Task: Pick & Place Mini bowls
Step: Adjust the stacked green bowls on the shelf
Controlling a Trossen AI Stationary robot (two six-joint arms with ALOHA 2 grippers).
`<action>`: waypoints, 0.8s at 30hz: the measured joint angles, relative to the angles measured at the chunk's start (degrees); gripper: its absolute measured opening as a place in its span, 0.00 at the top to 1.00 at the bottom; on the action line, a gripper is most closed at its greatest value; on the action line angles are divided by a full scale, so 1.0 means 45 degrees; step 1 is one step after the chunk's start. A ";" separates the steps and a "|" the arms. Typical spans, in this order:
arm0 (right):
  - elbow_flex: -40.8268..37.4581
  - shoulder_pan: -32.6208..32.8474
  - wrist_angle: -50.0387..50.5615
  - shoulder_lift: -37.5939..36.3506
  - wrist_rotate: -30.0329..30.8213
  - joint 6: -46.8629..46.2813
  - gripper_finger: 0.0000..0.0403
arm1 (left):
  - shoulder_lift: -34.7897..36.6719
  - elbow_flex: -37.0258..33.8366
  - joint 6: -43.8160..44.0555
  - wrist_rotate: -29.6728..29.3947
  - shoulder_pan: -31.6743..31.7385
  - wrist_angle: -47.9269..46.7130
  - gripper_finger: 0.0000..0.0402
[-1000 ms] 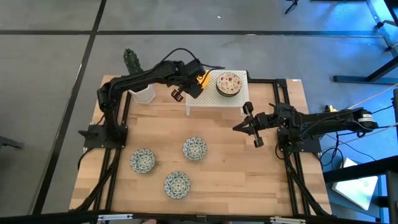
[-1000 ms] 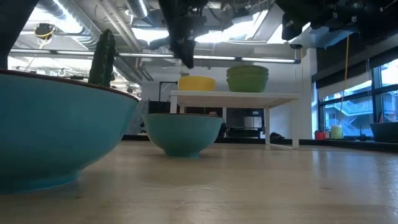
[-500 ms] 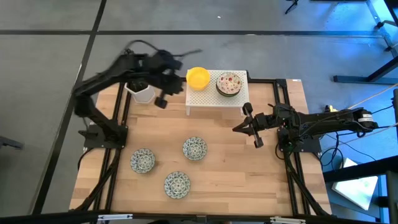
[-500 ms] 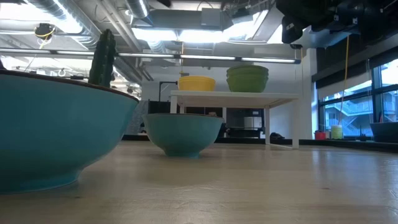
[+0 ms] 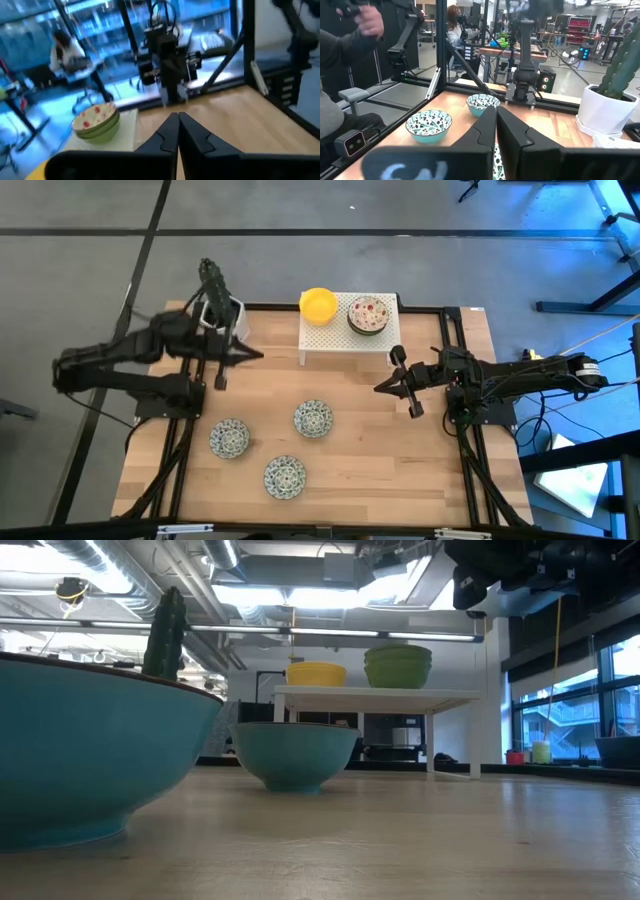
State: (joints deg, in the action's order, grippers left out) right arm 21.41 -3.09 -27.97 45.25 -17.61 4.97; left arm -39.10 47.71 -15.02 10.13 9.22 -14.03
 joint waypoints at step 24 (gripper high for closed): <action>0.0000 -0.0034 0.0908 -0.1504 0.1783 -0.0971 0.96 | 0.8681 -0.7673 -0.0121 -0.3132 -0.1370 0.4218 0.99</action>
State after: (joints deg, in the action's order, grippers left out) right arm 21.41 -3.25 -23.88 38.49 -9.58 0.60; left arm -0.04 13.18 -15.57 -3.96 3.05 4.95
